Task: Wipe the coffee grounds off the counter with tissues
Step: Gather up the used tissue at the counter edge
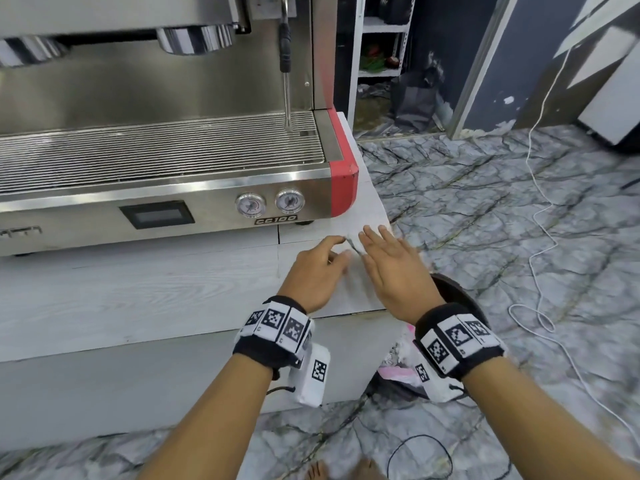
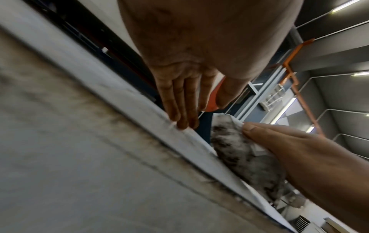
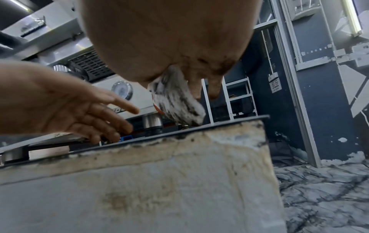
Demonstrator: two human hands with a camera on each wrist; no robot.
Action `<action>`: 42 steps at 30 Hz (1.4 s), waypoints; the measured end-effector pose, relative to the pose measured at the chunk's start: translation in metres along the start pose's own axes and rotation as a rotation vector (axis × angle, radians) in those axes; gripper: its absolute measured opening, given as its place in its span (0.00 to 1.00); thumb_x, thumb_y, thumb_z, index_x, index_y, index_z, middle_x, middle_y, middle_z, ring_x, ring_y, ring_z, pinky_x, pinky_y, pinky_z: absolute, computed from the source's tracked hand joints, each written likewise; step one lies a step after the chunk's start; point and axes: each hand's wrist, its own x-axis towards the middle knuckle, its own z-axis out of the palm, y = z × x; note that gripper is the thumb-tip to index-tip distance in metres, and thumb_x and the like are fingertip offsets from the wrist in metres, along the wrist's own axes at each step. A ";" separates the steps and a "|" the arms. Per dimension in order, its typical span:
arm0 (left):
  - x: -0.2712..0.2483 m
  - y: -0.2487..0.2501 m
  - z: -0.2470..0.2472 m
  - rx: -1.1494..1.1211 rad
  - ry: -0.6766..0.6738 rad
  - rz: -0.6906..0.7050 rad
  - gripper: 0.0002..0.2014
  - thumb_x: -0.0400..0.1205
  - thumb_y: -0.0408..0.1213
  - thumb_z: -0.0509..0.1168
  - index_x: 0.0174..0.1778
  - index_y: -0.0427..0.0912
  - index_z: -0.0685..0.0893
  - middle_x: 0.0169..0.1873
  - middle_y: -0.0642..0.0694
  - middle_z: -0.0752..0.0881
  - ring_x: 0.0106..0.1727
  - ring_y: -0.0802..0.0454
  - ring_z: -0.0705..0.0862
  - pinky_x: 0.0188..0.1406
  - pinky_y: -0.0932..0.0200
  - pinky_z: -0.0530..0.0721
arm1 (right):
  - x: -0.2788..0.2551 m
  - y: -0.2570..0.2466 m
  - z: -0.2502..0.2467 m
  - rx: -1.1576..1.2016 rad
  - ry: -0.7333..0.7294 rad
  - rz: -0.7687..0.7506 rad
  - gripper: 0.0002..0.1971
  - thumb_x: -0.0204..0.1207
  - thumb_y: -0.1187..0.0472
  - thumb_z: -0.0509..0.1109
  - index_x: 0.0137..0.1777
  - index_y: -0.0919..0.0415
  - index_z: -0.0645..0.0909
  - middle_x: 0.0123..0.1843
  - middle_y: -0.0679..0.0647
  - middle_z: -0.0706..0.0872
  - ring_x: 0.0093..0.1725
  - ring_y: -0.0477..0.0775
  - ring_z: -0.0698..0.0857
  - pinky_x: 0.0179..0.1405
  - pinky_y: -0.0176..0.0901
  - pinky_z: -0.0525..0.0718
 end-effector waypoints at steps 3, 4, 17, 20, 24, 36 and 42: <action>0.009 0.010 0.010 -0.217 0.019 -0.054 0.15 0.83 0.48 0.58 0.64 0.50 0.79 0.47 0.45 0.89 0.45 0.49 0.89 0.50 0.50 0.87 | -0.007 -0.002 -0.003 -0.010 0.055 -0.020 0.27 0.83 0.50 0.43 0.76 0.57 0.72 0.77 0.55 0.75 0.78 0.57 0.70 0.75 0.58 0.68; 0.012 0.013 0.013 -0.282 0.026 -0.075 0.15 0.83 0.47 0.59 0.63 0.48 0.80 0.45 0.45 0.89 0.43 0.47 0.89 0.49 0.49 0.88 | -0.009 -0.001 -0.004 -0.015 0.072 -0.032 0.26 0.84 0.50 0.45 0.74 0.57 0.74 0.74 0.55 0.78 0.76 0.58 0.73 0.72 0.57 0.71; 0.040 0.039 0.062 -0.469 0.111 -0.084 0.10 0.80 0.23 0.62 0.51 0.35 0.86 0.45 0.36 0.88 0.45 0.46 0.88 0.44 0.58 0.89 | -0.018 0.070 -0.022 0.306 0.148 -0.067 0.23 0.80 0.44 0.56 0.69 0.55 0.78 0.69 0.50 0.78 0.68 0.49 0.75 0.70 0.50 0.73; 0.048 0.051 0.079 -0.411 0.137 -0.052 0.10 0.80 0.24 0.62 0.47 0.40 0.87 0.42 0.43 0.89 0.45 0.49 0.88 0.43 0.59 0.88 | -0.014 0.098 -0.029 0.504 0.129 0.035 0.27 0.79 0.39 0.55 0.70 0.55 0.75 0.70 0.49 0.78 0.68 0.44 0.74 0.70 0.43 0.70; 0.058 0.067 0.100 -0.346 0.147 0.020 0.15 0.79 0.24 0.62 0.40 0.49 0.87 0.42 0.53 0.89 0.47 0.56 0.86 0.53 0.54 0.86 | -0.007 0.134 -0.033 0.716 0.047 0.139 0.27 0.77 0.47 0.65 0.76 0.50 0.70 0.73 0.48 0.77 0.68 0.46 0.77 0.64 0.35 0.75; 0.065 0.095 0.179 -0.222 0.252 -0.015 0.09 0.78 0.34 0.68 0.51 0.51 0.85 0.46 0.57 0.87 0.43 0.64 0.82 0.42 0.72 0.78 | -0.015 0.208 -0.041 0.997 0.116 0.207 0.16 0.72 0.65 0.76 0.58 0.52 0.81 0.34 0.53 0.87 0.32 0.46 0.84 0.33 0.33 0.79; 0.065 0.076 0.227 -0.183 0.277 -0.120 0.17 0.75 0.28 0.67 0.50 0.58 0.82 0.39 0.57 0.84 0.32 0.65 0.78 0.29 0.77 0.71 | -0.023 0.234 -0.024 0.949 0.046 0.257 0.12 0.72 0.64 0.77 0.54 0.55 0.83 0.33 0.48 0.86 0.31 0.42 0.84 0.33 0.30 0.80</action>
